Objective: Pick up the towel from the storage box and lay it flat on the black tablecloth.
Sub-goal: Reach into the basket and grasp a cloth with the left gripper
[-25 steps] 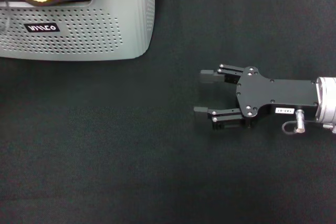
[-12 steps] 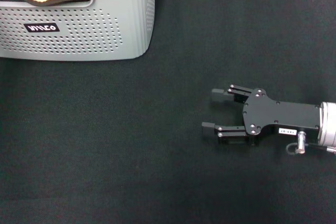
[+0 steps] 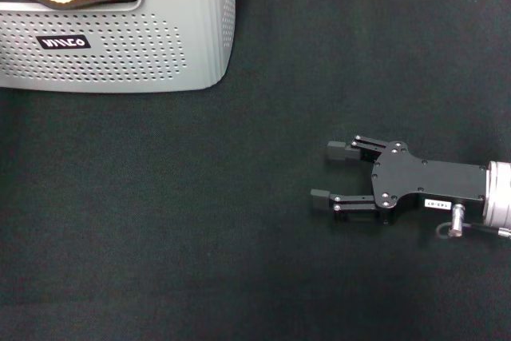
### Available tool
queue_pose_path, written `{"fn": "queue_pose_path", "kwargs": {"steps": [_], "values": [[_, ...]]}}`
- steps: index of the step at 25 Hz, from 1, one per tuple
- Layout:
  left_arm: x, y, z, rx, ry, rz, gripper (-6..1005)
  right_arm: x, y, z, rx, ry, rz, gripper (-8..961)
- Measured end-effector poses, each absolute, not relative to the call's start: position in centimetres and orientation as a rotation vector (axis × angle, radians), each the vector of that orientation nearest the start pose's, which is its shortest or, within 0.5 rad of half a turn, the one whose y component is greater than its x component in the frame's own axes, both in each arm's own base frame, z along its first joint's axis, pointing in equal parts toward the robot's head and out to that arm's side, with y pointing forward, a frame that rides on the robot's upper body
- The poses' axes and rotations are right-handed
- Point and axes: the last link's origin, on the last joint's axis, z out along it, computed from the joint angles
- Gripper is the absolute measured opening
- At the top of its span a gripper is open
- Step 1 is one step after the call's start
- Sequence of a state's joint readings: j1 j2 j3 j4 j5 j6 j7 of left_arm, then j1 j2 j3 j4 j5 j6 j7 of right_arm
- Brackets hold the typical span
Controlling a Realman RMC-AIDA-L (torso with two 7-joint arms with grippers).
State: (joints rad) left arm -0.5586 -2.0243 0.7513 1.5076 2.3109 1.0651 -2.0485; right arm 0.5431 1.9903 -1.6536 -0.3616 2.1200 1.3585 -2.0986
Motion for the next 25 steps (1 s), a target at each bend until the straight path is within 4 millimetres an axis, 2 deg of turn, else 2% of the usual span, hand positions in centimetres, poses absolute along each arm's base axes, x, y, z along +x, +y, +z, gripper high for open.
{"fn": "queue_pose_path", "kwargs": {"steps": [4, 12, 18, 25], "values": [[-19.6, 41.6, 20.6, -1.886, -0.436, -0.109, 870, 23.6, 31.1, -6.9, -2.804, 0.445, 0.876, 857], [-21.5, 43.1, 16.9, -1.882, -0.462, 0.173, 868, 23.2, 31.4, -7.5, -2.811, 0.442, 0.859, 856], [-22.1, 44.7, 16.1, -1.874, -0.491, 0.189, 867, 23.4, 31.1, -7.7, -2.817, 0.451, 0.845, 855], [-23.7, 45.9, 15.5, -1.883, -0.553, 0.208, 865, 23.7, 30.9, -7.8, -2.813, 0.464, 0.844, 853]]}}
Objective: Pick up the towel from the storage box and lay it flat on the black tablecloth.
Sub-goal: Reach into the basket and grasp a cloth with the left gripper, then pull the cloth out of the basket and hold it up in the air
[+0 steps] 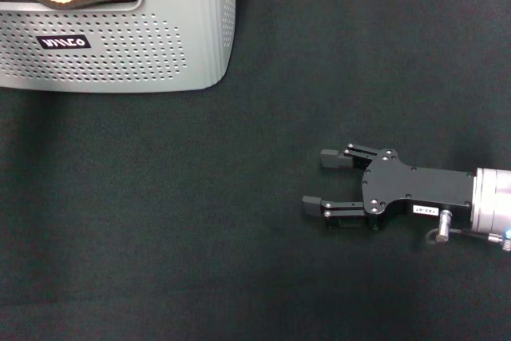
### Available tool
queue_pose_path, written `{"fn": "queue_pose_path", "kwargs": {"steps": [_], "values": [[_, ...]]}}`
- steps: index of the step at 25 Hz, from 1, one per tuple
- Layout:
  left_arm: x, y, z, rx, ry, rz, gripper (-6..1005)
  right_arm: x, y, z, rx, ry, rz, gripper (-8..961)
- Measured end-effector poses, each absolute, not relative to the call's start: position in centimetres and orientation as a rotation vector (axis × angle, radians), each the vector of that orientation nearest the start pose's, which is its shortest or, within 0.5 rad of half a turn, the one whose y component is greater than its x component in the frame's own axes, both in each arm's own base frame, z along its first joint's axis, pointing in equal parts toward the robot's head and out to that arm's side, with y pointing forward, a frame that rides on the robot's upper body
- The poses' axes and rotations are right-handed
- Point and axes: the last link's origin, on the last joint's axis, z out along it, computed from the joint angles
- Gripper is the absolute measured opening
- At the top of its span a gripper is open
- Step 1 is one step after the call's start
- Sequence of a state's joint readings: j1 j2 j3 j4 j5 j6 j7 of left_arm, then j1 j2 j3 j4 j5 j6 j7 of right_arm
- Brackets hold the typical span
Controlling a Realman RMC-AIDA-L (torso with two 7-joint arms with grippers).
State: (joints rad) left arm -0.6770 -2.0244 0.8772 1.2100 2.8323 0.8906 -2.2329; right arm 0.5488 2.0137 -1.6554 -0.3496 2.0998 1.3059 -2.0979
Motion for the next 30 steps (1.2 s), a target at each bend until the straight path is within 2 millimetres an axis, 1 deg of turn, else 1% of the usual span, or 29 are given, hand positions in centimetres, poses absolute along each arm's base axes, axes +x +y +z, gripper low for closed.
{"fn": "queue_pose_path", "kwargs": {"steps": [1, 6, 8, 14, 20, 22, 24, 25, 26, 27, 30], "values": [[-23.8, 45.9, 15.4, -1.886, -0.559, 0.211, 865, 23.7, 30.9, -7.8, -2.813, 0.464, 0.844, 853], [-23.8, 45.8, 15.1, -1.890, -0.571, 0.207, 663, 23.9, 30.8, -7.9, -2.810, 0.474, 0.836, 852], [-23.7, 45.8, 15.1, -1.890, -0.571, 0.201, 418, 24.0, 30.7, -7.9, -2.810, 0.480, 0.832, 852], [-23.4, 45.6, 15.2, -1.882, -0.569, 0.183, 210, 24.1, 30.7, -7.9, -2.810, 0.481, 0.831, 851], [-23.0, 45.1, 15.6, -1.855, -0.561, 0.147, 119, 24.1, 30.7, -7.9, -2.807, 0.481, 0.831, 849], [-22.7, 44.7, 16.0, -1.844, -0.558, 0.113, 89, 24.2, 30.7, -7.9, -2.804, 0.479, 0.831, 849], [-22.2, 44.2, 16.7, -1.832, -0.558, 0.031, 58, 24.3, 30.6, -7.9, -2.801, 0.478, 0.831, 849], [-22.2, 44.2, 16.7, -1.832, -0.558, 0.031, 43, 24.3, 30.6, -7.8, -2.799, 0.479, 0.832, 848], [-21.8, 43.7, 17.2, -1.825, -0.555, -0.032, 28, 24.3, 30.6, -7.8, -2.795, 0.481, 0.834, 848], [-20.8, 42.6, 18.3, -1.819, -0.542, -0.181, 28, 24.4, 30.7, -7.7, -2.790, 0.483, 0.835, 848], [-19.6, 41.0, 19.3, -1.828, -0.505, -0.377, 27, 24.7, 30.7, -7.5, -2.768, 0.492, 0.842, 847]]}}
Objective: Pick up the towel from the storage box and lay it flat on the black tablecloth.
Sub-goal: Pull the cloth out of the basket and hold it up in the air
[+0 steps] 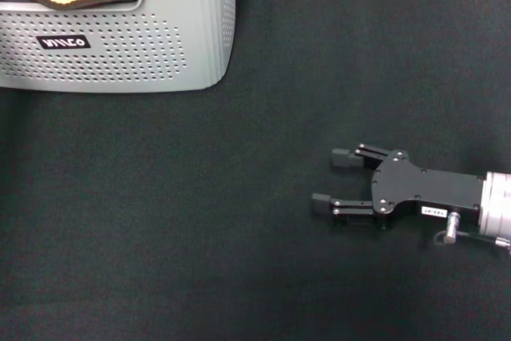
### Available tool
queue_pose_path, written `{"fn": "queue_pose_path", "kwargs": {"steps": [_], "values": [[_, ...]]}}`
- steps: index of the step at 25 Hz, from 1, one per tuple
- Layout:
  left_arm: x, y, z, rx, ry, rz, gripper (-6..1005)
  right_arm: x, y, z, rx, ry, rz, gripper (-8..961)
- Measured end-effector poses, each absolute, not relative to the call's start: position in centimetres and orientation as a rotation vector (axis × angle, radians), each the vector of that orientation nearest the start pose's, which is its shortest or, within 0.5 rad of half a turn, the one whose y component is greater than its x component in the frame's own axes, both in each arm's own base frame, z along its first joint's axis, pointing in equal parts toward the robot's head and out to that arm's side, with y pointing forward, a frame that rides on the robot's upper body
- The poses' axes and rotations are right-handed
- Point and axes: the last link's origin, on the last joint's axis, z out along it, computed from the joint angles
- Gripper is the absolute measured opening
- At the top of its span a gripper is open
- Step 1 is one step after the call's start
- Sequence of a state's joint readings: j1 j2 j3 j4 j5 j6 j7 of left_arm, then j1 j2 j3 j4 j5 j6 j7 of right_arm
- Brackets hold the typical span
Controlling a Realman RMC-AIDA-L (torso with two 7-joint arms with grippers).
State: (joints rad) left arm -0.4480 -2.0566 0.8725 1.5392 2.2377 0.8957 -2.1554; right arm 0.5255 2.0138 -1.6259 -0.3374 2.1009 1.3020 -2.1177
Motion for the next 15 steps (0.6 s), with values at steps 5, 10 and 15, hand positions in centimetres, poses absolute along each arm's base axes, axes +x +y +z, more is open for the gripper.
{"fn": "queue_pose_path", "kwargs": {"steps": [5, 10, 15], "values": [[-17.9, 36.8, 20.9, -1.856, -0.396, -0.787, 29, 24.9, 30.9, -6.8, -2.716, 0.471, 0.872, 846], [-16.8, 32.4, 22.8, -1.898, -0.250, -1.138, 31, 24.4, 31.4, -5.6, -2.657, 0.412, 0.956, 845], [-17.4, 29.8, 23.1, -1.985, -0.171, -1.392, 33, 23.4, 31.6, -3.7, -2.567, 0.292, 1.095, 844]]}}
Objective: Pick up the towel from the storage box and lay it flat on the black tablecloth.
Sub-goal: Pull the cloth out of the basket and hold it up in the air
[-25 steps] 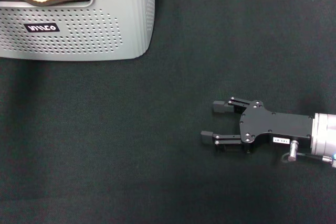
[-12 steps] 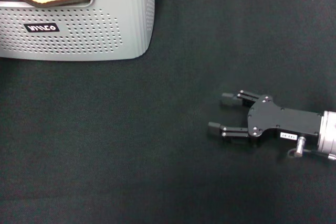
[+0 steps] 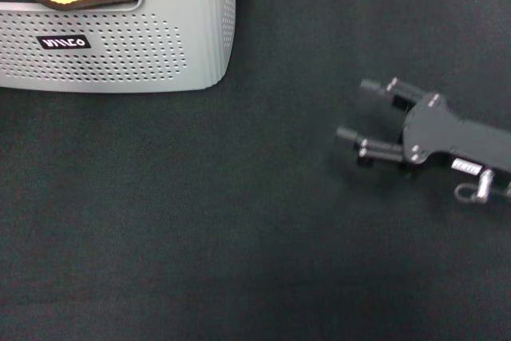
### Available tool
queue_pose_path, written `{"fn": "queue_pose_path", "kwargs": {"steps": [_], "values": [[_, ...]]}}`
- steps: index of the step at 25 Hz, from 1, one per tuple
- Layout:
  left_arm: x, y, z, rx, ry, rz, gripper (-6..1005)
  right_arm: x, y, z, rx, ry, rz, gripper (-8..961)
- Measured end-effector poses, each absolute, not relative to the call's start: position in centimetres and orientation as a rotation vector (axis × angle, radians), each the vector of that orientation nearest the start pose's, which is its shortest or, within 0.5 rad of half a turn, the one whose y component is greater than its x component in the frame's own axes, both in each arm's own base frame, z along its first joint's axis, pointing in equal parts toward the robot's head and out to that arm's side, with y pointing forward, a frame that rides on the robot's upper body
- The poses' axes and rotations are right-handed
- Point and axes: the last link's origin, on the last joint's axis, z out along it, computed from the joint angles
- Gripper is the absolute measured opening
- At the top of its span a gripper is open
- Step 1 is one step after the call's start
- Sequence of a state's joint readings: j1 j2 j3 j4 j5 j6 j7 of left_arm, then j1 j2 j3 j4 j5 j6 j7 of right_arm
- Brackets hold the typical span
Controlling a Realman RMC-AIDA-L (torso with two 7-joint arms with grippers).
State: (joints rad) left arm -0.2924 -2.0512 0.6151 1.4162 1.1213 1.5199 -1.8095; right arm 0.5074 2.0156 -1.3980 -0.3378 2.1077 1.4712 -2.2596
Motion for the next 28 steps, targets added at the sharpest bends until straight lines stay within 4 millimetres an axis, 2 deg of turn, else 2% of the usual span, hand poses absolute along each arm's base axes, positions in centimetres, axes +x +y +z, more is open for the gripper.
{"fn": "queue_pose_path", "kwargs": {"steps": [5, 8, 15, 24, 28], "values": [[-19.4, 29.7, 20.8, -2.090, -0.195, -1.516, 35, 21.7, 31.2, -1.3, -2.491, 0.160, 1.318, 844], [-20.4, 29.7, 19.3, -2.094, -0.186, -1.530, 37, 20.3, 31.3, -0.8, -2.499, 0.103, 1.401, 843], [-21.3, 29.9, 16.9, -2.046, -0.196, -1.548, 40, 18.0, 31.9, -1.5, -2.546, 0.052, 1.471, 842], [-20.8, 30.5, 15.5, -2.059, -0.210, -1.583, 44, 13.8, 33.0, -3.8, -2.644, -0.076, 1.474, 840], [-20.7, 31.0, 14.7, -2.064, -0.223, -1.599, 46, 12.6, 33.4, -4.1, -2.647, -0.126, 1.472, 839]]}}
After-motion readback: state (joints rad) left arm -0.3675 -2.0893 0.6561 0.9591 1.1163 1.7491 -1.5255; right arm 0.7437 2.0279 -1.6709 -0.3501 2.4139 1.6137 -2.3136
